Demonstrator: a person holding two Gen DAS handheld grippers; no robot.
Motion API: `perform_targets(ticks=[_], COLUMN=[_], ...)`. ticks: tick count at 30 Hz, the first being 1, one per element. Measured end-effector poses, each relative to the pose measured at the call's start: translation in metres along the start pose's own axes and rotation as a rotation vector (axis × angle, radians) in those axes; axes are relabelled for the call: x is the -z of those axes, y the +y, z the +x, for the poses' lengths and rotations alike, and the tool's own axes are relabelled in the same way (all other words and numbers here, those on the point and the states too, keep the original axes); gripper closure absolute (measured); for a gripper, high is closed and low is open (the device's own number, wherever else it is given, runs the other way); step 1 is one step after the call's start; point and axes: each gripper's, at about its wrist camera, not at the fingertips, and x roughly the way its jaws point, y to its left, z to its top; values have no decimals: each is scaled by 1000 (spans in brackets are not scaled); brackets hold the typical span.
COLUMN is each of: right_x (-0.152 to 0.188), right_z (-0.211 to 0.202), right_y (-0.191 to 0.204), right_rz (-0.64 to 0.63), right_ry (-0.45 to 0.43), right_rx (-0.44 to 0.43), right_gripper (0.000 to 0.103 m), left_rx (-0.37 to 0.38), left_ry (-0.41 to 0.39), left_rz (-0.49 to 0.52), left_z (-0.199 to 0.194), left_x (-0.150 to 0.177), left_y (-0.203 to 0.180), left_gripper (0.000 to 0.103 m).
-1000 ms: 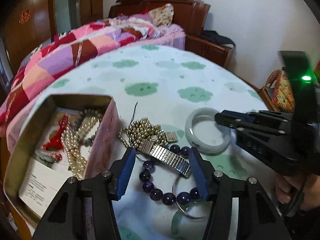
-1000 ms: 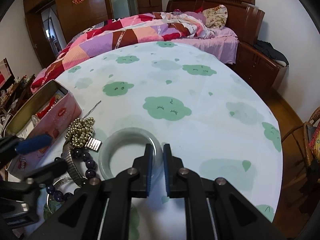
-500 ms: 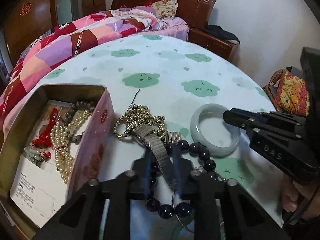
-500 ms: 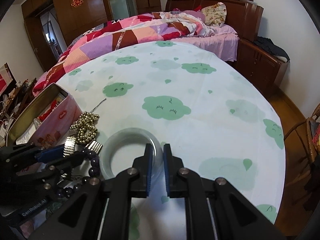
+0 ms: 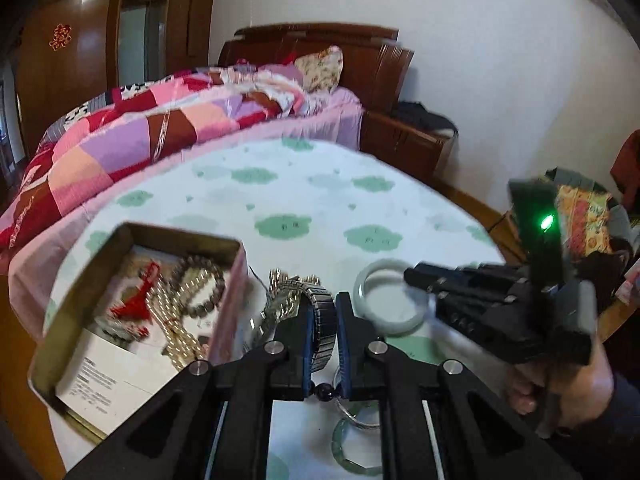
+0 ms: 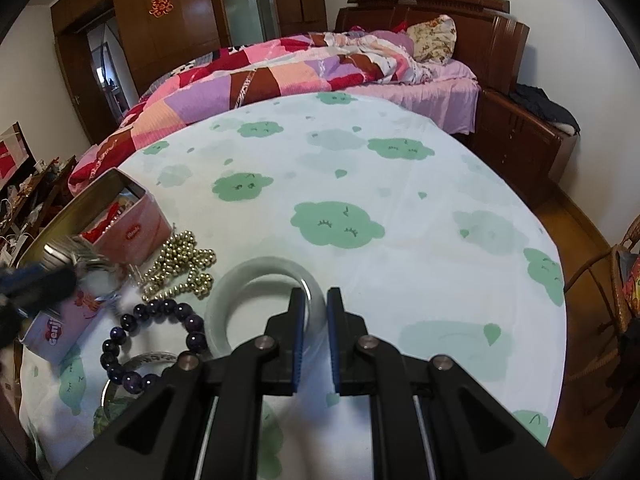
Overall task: Organize jewelry
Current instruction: 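Grasp the silver watch with the left tool while the right tool grasps the pale jade bangle, then carry the watch and bangle into the pink tin and open both tools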
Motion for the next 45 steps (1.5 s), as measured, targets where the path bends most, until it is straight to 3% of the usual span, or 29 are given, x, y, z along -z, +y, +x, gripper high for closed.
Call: perform_targets(ticks=[7, 16, 30, 45], right_x=[-1, -2, -10, -23], right_z=[-8, -16, -39, -47], right_y=[-2, 1, 10, 46], right_rz=[11, 8, 3, -37], right_ry=[-49, -96, -155, -159], right_rx=[-6, -30, -51, -138], right_gripper=[90, 90, 90, 90], left_rx=[37, 43, 1, -72], left_ry=[-79, -116, -154, -155], left_rz=[14, 12, -13, -81], left_z=[-30, -43, -60, -68], left_x=[-15, -21, -20, -11], left_y=[-4, 2, 22, 61], left_gripper=[94, 94, 94, 94])
